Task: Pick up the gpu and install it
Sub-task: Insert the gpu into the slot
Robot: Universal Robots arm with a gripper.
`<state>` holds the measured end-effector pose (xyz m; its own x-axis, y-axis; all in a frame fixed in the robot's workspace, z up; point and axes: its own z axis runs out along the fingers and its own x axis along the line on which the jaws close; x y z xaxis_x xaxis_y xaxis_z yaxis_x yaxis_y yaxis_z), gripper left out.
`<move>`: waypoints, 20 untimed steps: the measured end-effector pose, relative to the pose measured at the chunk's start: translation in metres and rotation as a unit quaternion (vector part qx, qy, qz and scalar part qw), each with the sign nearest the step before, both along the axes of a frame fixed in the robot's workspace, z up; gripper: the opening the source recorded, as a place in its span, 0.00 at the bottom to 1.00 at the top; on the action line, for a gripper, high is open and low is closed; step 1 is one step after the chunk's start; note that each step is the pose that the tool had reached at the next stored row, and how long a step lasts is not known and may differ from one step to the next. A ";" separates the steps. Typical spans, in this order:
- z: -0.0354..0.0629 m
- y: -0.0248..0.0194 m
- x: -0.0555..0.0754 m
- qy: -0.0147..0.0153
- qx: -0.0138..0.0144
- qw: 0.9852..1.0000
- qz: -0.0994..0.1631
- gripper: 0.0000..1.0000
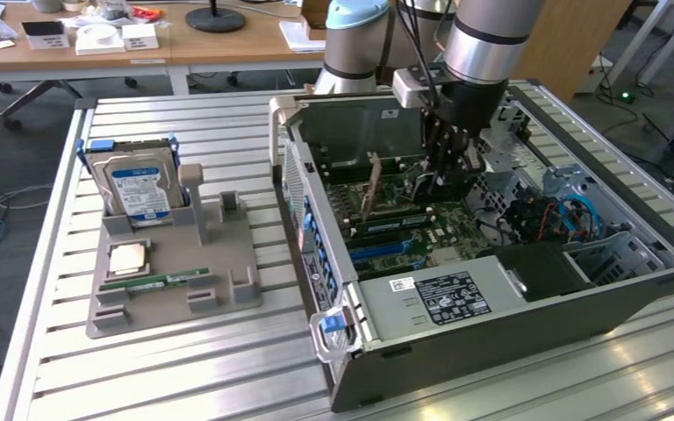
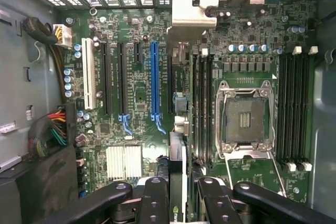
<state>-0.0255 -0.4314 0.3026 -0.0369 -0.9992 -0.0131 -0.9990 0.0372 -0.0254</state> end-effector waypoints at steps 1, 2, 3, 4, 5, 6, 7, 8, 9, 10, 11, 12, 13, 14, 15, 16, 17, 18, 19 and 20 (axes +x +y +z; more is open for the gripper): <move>-0.0001 -0.0004 0.000 0.000 0.000 1.000 0.000 0.26; -0.0002 -0.0013 0.000 0.000 0.000 1.000 0.000 0.26; -0.0002 -0.0026 0.000 0.000 0.000 1.000 0.000 0.26; -0.0003 -0.0040 0.000 0.000 0.000 1.000 0.000 0.26; -0.0003 -0.0054 -0.001 0.000 0.000 1.000 0.000 0.26; -0.0003 -0.0068 -0.001 0.000 0.000 1.000 0.000 0.26; -0.0004 -0.0080 -0.001 0.000 0.000 1.000 0.000 0.26; -0.0005 -0.0085 -0.002 0.000 0.000 1.000 0.000 0.26; -0.0007 -0.0086 -0.003 0.000 0.000 1.000 0.000 0.26; -0.0011 -0.0087 -0.004 -0.001 0.000 1.000 0.000 0.26; -0.0016 -0.0088 -0.005 -0.001 0.000 1.000 0.001 0.26; -0.0022 -0.0090 -0.005 -0.001 0.000 1.000 0.001 0.26; -0.0029 -0.0090 -0.006 -0.001 0.000 1.000 0.001 0.26; -0.0035 -0.0092 -0.007 -0.002 0.000 1.000 0.001 0.26; -0.0041 -0.0093 -0.008 -0.002 0.000 1.000 0.002 0.26; -0.0048 -0.0094 -0.009 -0.003 0.000 1.000 0.002 0.26; -0.0056 -0.0095 -0.009 -0.003 0.000 1.000 0.003 0.26; -0.0063 -0.0096 -0.010 -0.004 0.000 1.000 0.003 0.26; -0.0070 -0.0097 -0.011 -0.004 0.000 1.000 0.004 0.26; -0.0077 -0.0098 -0.012 -0.005 0.000 1.000 0.005 0.26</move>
<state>-0.0377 -0.4412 0.2949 -0.0275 -0.9995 -0.0141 -0.9990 0.0279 -0.0355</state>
